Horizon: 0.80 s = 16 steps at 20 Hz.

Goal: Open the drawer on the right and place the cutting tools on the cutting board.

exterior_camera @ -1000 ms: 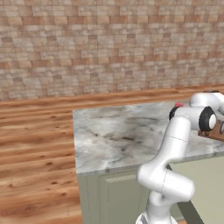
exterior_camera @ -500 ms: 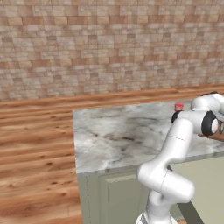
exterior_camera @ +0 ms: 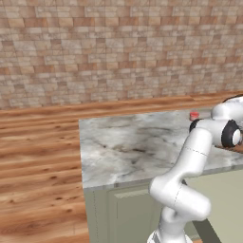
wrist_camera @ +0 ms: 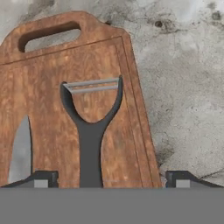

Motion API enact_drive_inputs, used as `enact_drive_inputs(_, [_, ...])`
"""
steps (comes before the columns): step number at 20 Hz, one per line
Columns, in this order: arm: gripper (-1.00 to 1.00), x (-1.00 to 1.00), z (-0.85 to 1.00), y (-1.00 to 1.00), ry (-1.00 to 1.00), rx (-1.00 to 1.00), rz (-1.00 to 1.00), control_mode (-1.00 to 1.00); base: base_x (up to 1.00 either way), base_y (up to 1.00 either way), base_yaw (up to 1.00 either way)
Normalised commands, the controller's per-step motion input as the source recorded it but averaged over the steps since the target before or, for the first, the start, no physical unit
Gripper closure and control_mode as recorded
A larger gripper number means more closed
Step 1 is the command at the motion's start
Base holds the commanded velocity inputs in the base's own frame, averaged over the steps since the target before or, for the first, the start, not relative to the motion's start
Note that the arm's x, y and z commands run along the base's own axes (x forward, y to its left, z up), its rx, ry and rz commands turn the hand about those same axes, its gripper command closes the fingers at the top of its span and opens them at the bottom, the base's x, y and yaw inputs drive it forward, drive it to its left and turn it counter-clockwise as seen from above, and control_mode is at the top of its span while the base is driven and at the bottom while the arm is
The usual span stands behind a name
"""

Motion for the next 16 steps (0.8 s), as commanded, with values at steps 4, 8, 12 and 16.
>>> enact_drive_inputs(4, [-1.00,-1.00,0.16,0.03,-0.16,0.00,0.00,-1.00,0.00,0.00,0.00])
enact_drive_inputs(8, [-1.00,-1.00,0.17,0.46,-0.21,0.00,0.01,-1.00,0.00,0.00,0.00])
enact_drive_inputs(12, [-1.00,-1.00,0.01,0.97,-0.21,-0.08,0.02,-1.00,0.00,0.00,0.00])
enact_drive_inputs(16, [-1.00,-1.00,0.07,1.00,-0.17,-0.14,0.02,-1.00,0.00,0.00,0.00])
